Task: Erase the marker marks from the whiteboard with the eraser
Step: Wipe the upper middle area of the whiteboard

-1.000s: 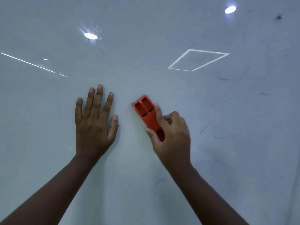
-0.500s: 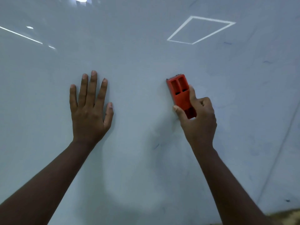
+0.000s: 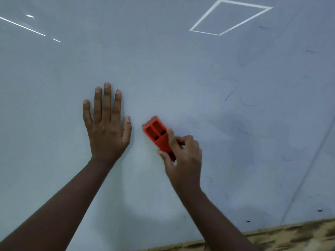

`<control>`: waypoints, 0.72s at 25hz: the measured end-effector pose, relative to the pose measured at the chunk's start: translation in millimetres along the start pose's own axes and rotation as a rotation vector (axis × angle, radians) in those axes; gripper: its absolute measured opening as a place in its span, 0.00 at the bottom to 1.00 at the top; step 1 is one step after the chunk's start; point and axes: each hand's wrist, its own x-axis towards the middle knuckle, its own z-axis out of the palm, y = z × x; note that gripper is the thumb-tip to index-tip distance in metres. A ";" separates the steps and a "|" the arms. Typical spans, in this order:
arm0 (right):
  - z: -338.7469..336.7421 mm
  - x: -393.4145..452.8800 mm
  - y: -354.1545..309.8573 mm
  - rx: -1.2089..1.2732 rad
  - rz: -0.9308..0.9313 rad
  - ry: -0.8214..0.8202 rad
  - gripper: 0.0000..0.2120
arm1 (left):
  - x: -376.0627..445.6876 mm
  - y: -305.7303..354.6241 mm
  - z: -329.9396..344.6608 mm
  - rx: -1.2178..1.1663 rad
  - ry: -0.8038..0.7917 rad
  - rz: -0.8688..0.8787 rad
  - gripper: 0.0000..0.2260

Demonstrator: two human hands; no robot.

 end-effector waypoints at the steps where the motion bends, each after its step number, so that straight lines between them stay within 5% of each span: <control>1: 3.0 -9.4 -0.5 -0.034 -0.043 -0.031 0.34 | -3.7 0.6 0.1 0.001 -0.008 -0.003 0.30; 5: -3.6 -11.8 12.8 -0.027 -0.101 -0.065 0.36 | -19.5 -2.5 1.3 0.008 -0.021 0.029 0.30; 12: -34.8 48.3 42.7 0.246 0.337 0.230 0.36 | -48.6 -4.5 6.6 0.018 -0.040 0.030 0.30; 18: -0.9 -22.6 22.6 0.199 0.220 0.172 0.35 | -72.4 6.6 10.4 0.023 -0.046 -0.024 0.30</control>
